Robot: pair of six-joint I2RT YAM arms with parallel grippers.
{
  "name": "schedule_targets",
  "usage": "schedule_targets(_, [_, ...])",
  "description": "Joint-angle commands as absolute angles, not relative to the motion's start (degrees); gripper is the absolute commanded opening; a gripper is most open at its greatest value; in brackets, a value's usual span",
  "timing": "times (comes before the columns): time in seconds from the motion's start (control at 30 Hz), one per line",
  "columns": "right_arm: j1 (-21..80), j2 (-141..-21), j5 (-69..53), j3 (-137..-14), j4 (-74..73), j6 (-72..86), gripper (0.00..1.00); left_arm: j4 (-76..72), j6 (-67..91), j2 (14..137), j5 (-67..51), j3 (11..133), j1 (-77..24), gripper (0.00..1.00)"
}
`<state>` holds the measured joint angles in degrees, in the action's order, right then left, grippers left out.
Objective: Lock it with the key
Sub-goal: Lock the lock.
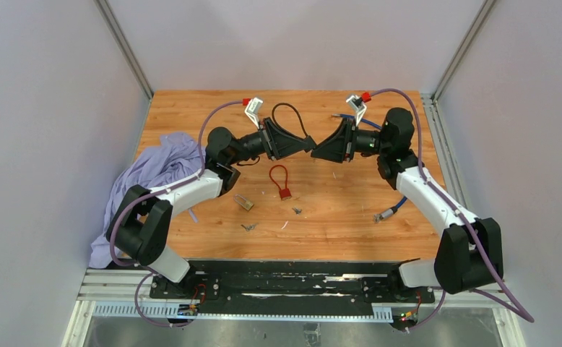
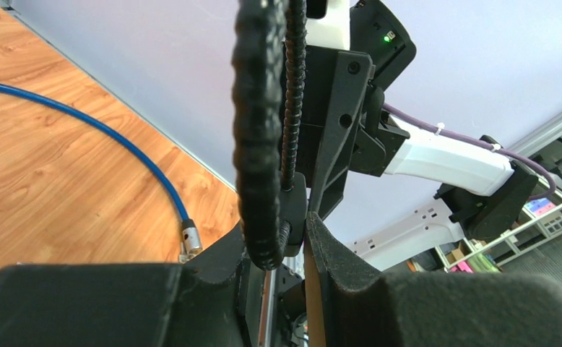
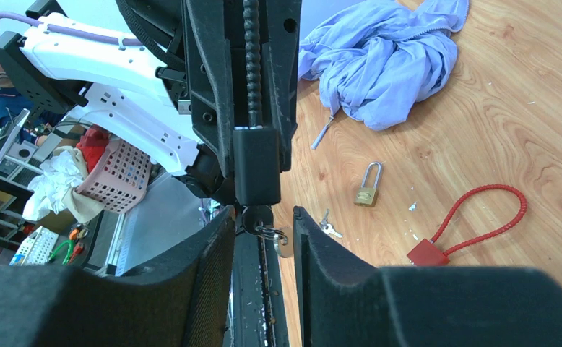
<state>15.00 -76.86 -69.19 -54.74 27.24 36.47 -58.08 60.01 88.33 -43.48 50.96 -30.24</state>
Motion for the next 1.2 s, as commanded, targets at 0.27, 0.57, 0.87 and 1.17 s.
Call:
schedule_targets(0.27, [13.37, -78.47, -71.37, -54.58, 30.46, 37.87, 0.22, -61.57, 60.09, 87.97, -43.46, 50.71, -30.67, 0.0])
schedule_targets(0.57, [15.24, -75.75, -59.31, -58.44, 6.33, 16.94, 0.04, -52.96, 59.95, 88.3, -41.2, 51.63, -30.67, 0.0])
schedule_targets(0.87, [21.1, -73.4, -41.72, -60.54, -5.26, 1.93, 0.01, -40.56, 58.09, 88.52, -39.23, 53.34, -30.67, 0.0])
schedule_targets(1.17, [27.35, -72.71, -27.41, -62.06, -10.98, -5.51, 0.01, -36.74, 56.14, 87.86, -37.96, 53.7, -30.59, 0.0])
